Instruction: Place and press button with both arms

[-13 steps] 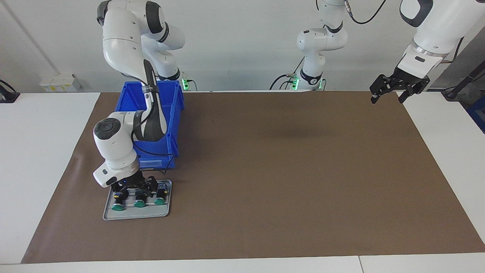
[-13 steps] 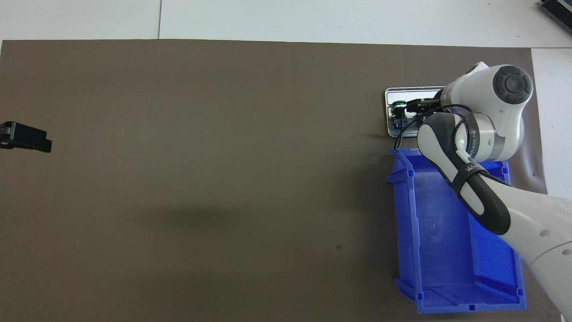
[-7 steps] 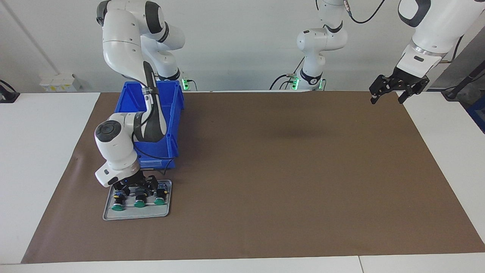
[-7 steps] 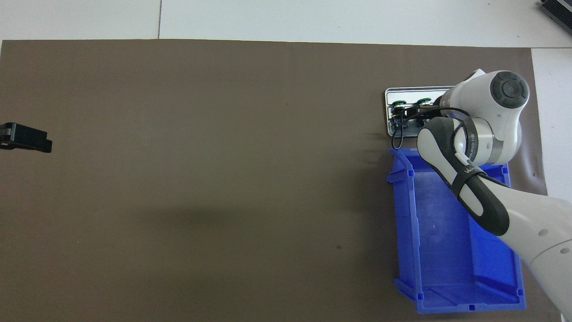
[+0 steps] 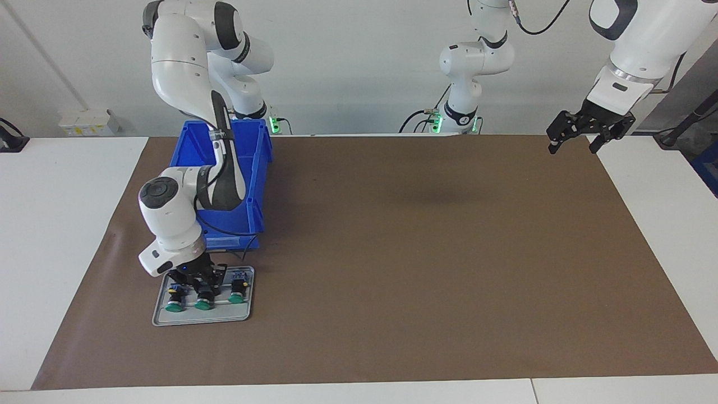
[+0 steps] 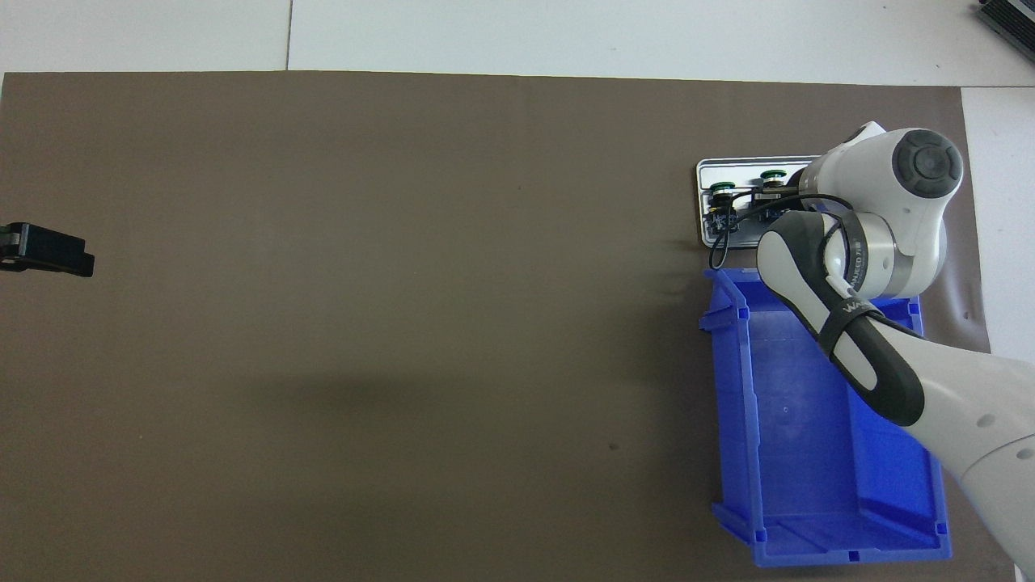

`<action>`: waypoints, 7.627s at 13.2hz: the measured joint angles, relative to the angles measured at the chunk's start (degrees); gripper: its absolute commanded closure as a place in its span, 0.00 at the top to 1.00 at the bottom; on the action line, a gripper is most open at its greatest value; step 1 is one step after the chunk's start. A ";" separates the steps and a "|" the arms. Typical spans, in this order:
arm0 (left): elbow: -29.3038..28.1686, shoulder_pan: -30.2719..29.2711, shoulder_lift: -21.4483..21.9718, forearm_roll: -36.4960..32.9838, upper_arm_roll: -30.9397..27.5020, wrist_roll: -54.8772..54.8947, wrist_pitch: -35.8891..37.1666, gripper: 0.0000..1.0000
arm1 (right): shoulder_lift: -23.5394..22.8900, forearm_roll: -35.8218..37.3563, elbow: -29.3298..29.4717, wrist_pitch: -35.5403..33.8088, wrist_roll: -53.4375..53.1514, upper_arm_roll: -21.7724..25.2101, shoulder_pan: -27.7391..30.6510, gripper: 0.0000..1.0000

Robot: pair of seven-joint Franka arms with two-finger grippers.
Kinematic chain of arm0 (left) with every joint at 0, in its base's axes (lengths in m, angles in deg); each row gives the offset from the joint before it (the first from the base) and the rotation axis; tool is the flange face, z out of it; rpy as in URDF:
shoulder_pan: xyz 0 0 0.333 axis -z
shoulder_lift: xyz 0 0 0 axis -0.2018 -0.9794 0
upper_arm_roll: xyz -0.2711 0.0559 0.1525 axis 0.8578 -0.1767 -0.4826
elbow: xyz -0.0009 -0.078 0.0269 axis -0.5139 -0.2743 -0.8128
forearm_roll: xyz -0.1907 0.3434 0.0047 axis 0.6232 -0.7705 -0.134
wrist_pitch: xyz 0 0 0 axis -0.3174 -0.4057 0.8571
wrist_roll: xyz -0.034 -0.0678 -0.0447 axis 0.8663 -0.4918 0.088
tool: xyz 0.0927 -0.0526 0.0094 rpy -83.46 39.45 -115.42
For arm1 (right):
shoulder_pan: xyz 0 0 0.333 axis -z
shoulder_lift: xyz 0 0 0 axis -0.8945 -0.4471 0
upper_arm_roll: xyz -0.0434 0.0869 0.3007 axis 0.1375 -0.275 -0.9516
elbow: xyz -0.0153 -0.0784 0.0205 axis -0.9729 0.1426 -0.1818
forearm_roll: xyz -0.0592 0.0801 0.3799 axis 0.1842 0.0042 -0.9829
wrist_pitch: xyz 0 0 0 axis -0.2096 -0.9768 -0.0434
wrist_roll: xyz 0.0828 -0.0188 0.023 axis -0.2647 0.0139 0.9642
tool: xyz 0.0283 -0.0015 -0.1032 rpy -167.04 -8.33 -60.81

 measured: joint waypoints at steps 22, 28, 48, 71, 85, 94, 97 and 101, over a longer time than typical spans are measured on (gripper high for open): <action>-0.01 -0.01 0.01 0.00 0.00 0.00 0.00 1.00 | 1.60 7.66 14.29 -18.67 -117.99 -0.39 -33.99 0.00; -0.02 -0.01 0.01 0.00 0.00 0.00 0.00 1.00 | -3.79 12.53 13.11 -14.83 -137.40 -0.41 -41.05 0.00; -0.58 1.89 -0.01 0.00 1.80 3.56 -7.12 1.00 | 10.08 9.49 7.92 -15.13 -87.44 0.46 -28.22 1.00; -7.90 32.35 -23.36 3.28 2.50 33.62 -38.95 1.00 | 33.12 3.13 1.70 -47.20 -10.20 1.47 0.01 1.00; -13.13 35.54 -25.92 3.21 2.42 34.80 -43.89 0.97 | 34.31 2.17 4.17 -52.76 -8.70 0.76 -1.86 1.00; -15.73 36.65 -26.32 2.77 2.34 34.84 -48.99 0.04 | 34.31 2.64 4.16 -51.57 -8.70 0.80 -2.06 1.00; -13.81 36.80 -26.29 2.71 1.80 34.11 -49.12 0.00 | 34.31 2.63 4.16 -51.57 -8.70 0.84 -2.03 1.00; -11.77 35.89 -25.82 2.70 0.04 33.27 -49.07 0.00 | 34.31 2.62 4.16 -51.57 -8.70 0.90 -2.02 1.00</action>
